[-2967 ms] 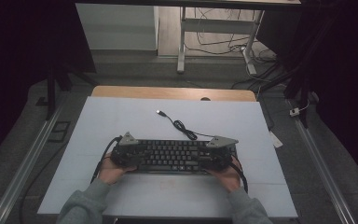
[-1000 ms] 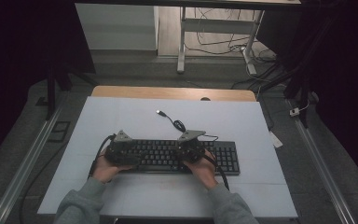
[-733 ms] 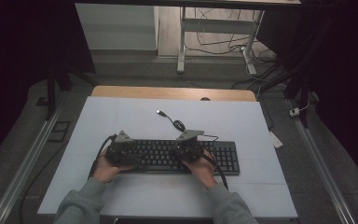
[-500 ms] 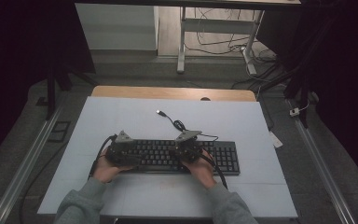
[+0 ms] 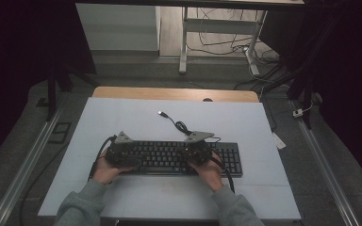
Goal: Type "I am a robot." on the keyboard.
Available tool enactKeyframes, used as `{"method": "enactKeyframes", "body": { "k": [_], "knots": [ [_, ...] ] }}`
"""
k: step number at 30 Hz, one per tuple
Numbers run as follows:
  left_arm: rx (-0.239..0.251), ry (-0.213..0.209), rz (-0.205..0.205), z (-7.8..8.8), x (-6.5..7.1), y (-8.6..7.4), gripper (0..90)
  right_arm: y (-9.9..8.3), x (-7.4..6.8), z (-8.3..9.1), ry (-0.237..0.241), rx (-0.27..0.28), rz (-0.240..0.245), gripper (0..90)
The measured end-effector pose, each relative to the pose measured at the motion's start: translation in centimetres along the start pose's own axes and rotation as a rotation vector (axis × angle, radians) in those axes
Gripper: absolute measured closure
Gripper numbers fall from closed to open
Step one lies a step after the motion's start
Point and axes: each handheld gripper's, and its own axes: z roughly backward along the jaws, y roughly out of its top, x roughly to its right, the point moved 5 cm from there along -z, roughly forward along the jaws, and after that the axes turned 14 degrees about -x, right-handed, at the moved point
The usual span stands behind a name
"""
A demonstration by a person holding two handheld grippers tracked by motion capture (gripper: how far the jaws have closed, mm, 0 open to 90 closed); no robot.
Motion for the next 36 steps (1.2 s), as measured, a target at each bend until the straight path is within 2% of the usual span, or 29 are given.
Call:
{"method": "enactKeyframes", "body": {
  "k": [2, 7, 13, 18, 26, 36],
  "knots": [
    [0.002, 0.001, 0.0, 0.0, 0.0, 0.0, 33.5, -0.6, 0.1, 0.4, 0.005, -0.003, -0.004, 87.3],
    [0.005, 0.005, 0.003, 0.0, -0.1, 0.0, 33.5, -2.2, 0.4, 1.3, 0.008, -0.007, -0.012, 73.8],
    [0.012, 0.006, 0.01, 0.1, -0.3, 0.0, 33.5, -3.9, 0.7, 2.5, -0.014, 0.004, -0.022, 61.9],
    [0.012, 0.008, 0.016, 0.1, -0.4, 0.0, 33.6, -4.9, 1.0, 3.3, -0.002, 0.016, -0.045, 58.7],
    [0.017, 0.014, 0.011, 0.0, -0.3, 0.1, 35.6, -5.3, 1.0, 3.4, 0.003, 0.021, -0.041, 56.0],
    [0.046, -0.001, -0.022, -0.3, 0.3, 0.7, 50.7, -5.2, 1.0, 3.3, -0.001, 0.021, -0.03, 55.2]
  ]
}}
